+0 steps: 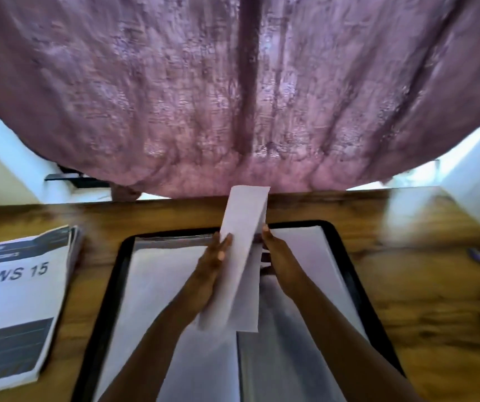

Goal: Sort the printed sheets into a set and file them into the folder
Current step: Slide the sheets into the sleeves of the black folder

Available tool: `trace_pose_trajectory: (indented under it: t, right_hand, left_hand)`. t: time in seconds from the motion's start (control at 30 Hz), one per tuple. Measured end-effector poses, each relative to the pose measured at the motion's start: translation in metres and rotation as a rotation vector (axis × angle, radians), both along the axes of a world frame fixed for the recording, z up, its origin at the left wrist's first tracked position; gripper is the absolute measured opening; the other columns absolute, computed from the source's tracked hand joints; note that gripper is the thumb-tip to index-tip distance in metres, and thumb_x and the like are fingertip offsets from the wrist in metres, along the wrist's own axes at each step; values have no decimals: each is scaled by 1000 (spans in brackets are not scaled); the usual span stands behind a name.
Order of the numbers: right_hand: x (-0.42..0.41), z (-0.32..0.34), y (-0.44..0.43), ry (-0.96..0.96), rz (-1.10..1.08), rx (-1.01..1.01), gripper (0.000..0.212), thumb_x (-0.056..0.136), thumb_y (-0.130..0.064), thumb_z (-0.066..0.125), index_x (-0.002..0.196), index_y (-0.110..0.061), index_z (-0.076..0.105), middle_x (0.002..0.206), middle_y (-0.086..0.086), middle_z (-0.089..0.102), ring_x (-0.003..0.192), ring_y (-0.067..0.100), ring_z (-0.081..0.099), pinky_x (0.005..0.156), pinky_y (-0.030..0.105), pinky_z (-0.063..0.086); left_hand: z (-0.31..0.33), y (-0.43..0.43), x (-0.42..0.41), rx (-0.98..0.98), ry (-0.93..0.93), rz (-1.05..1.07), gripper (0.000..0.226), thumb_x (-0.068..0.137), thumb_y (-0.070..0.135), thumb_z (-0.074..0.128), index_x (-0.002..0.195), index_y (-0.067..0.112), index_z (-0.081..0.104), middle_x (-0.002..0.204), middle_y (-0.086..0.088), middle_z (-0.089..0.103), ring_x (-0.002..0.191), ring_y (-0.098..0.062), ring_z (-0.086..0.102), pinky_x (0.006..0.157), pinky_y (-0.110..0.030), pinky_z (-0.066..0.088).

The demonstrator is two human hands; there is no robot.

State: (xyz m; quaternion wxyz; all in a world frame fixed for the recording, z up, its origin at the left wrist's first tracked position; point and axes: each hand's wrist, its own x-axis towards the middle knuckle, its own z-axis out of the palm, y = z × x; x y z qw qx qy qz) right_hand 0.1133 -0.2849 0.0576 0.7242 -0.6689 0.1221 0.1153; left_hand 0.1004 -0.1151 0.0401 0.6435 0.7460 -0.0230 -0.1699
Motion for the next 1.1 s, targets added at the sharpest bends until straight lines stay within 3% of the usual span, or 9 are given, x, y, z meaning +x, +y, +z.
trace_pose_trajectory:
  t: [0.1, 0.2, 0.3, 0.43, 0.6, 0.73, 0.87, 0.97, 1.1]
  right_hand:
    - [-2, -14, -32, -31, 43, -118, 46, 77, -63, 58, 100, -24, 61, 107, 1, 68, 90, 15, 65, 79, 29, 54]
    - [0, -23, -66, -99, -1, -210, 12, 90, -30, 61, 100, -24, 60, 111, 1, 65, 86, 4, 61, 73, 17, 49]
    - [7, -22, -98, -92, -62, -144, 7, 89, -19, 63, 93, -25, 63, 106, 2, 67, 87, 8, 64, 75, 22, 53]
    - [14, -28, -131, -79, -77, -79, 15, 88, -13, 65, 94, -26, 62, 106, 1, 68, 94, 19, 66, 85, 37, 55]
    - [17, -41, -146, -29, -70, -11, 20, 88, -14, 65, 103, -27, 61, 113, 6, 68, 99, 25, 66, 86, 40, 55]
    - [20, -45, -149, -37, -53, 4, 23, 88, -16, 64, 108, -26, 59, 112, 3, 68, 98, 23, 67, 85, 40, 56]
    - [19, -49, -150, -16, -54, 10, 17, 88, -16, 64, 101, -26, 62, 113, 5, 68, 98, 24, 67, 87, 41, 55]
    - [20, -50, -152, -14, -55, 25, 16, 88, -16, 64, 102, -25, 63, 112, 5, 69, 98, 24, 67, 86, 41, 55]
    - [20, -52, -154, -23, -59, 2, 19, 89, -19, 64, 107, -22, 62, 112, 6, 68, 99, 25, 67, 89, 46, 54]
  left_hand:
    - [-22, -40, 4, 95, 53, -13, 73, 61, 90, 51, 120, 46, 52, 137, 19, 46, 125, -9, 49, 107, -37, 39]
    - [-29, -70, 4, 158, -77, -84, 40, 98, 46, 46, 137, 42, 42, 145, 21, 29, 140, -4, 22, 115, -31, 18]
    - [-28, -73, 15, 252, -254, -7, 42, 100, 25, 47, 142, 20, 44, 144, 3, 43, 132, -13, 39, 109, -25, 30]
    - [-50, -57, 64, 757, -467, -17, 49, 94, 24, 56, 141, 15, 47, 146, -7, 46, 134, -29, 42, 111, -36, 30]
    - [-56, -54, 87, 935, -563, -31, 50, 88, 47, 52, 126, 16, 61, 126, -11, 61, 115, -33, 55, 103, -45, 40]
    - [-57, -51, 100, 921, -624, -57, 30, 86, 43, 63, 103, 20, 72, 116, -2, 66, 108, -25, 59, 99, -41, 42]
    - [-60, -47, 106, 896, -638, -93, 52, 79, 61, 43, 92, 20, 72, 118, 0, 65, 112, -22, 57, 103, -41, 32]
    - [-62, -46, 109, 897, -690, -110, 50, 79, 62, 45, 88, 22, 71, 118, 0, 64, 114, -24, 56, 105, -41, 29]
    - [-57, -47, 114, 783, -688, -116, 39, 79, 56, 52, 77, 22, 69, 101, -2, 65, 93, -22, 58, 84, -36, 42]
